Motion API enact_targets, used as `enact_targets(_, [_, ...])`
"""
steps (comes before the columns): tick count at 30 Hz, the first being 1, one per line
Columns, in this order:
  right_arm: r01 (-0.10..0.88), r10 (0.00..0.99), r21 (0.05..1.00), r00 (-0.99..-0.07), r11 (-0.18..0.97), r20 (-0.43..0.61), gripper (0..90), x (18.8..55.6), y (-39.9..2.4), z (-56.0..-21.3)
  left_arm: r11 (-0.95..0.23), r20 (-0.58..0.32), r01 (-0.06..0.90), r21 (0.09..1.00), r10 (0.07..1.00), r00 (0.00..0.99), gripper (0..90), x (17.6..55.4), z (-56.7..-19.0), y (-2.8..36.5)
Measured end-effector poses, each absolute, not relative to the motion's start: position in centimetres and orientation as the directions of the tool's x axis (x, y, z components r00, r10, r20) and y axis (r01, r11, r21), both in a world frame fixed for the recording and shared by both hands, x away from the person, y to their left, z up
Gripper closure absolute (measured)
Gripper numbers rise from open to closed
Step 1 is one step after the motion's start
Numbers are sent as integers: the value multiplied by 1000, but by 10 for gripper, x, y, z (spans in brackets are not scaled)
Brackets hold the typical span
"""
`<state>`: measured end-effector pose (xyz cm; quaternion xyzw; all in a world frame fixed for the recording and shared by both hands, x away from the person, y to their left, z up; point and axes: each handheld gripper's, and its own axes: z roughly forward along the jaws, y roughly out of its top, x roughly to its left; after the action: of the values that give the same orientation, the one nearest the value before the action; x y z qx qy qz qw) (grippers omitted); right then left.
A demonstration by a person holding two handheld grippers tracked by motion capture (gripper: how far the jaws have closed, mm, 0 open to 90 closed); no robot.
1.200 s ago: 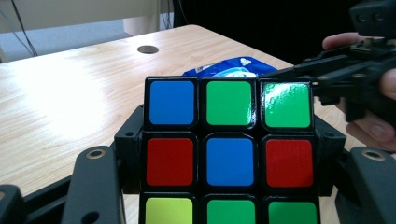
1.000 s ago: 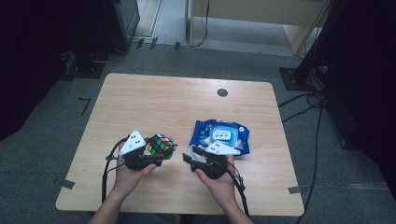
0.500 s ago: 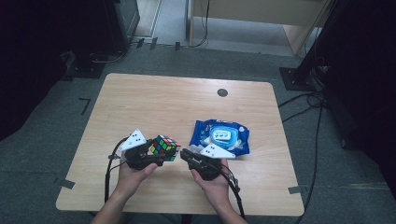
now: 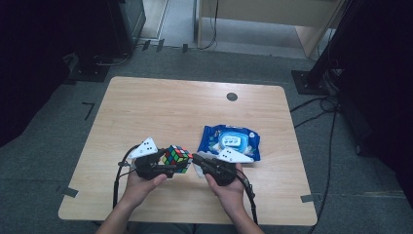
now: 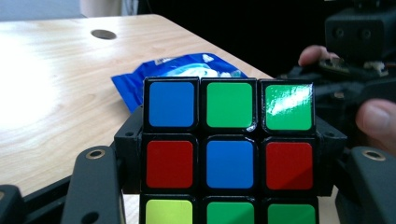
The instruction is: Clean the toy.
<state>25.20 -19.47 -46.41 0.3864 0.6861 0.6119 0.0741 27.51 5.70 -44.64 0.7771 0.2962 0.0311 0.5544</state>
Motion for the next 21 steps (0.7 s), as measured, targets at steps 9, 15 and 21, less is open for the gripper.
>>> enact_targets(9, [416, 693, 908, -638, -56, 335, 884, 248, -198, -458, -195, -267, 433, 880, 552, 790, 341, 275, -449, 54])
enact_targets(15, [475, 644, 880, -667, -20, 374, 900, 253, -194, -472, -154, -312, 445, 882, 516, 797, 341, 277, -448, 62])
enact_targets(21, [488, 580, 872, -699, -40, 417, 900, 256, -192, -471, -143, -325, 440, 886, 484, 812, 341, 276, -447, 61])
